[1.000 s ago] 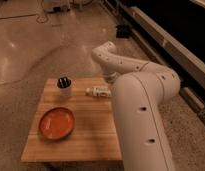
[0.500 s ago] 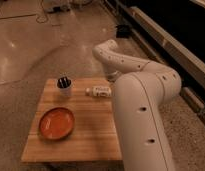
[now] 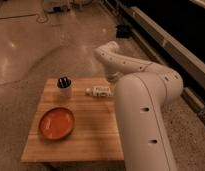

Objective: Place the bottle in the ceramic bowl

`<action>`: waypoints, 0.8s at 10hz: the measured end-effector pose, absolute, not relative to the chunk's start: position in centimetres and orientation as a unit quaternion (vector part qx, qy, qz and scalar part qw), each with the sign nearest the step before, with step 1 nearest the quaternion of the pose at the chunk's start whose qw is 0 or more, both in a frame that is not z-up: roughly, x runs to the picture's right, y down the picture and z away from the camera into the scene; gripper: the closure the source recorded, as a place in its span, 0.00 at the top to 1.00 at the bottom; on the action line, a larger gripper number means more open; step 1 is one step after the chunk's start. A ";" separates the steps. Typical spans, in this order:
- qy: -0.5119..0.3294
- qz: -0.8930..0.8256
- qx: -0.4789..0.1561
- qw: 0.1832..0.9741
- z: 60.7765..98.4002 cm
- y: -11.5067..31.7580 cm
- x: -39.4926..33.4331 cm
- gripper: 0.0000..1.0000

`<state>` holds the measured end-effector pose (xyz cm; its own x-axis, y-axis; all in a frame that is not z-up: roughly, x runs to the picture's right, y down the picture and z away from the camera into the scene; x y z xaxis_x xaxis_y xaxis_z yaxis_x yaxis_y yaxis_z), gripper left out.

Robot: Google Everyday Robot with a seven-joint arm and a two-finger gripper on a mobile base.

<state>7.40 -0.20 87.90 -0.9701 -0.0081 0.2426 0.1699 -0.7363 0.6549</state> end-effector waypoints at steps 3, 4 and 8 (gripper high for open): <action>-0.344 -0.937 -0.044 0.033 89.2 -0.7 5.9 0.80; -0.339 -0.940 -0.017 0.032 89.8 -1.0 5.1 0.80; -0.332 -0.942 0.046 0.028 93.5 -1.2 3.5 0.80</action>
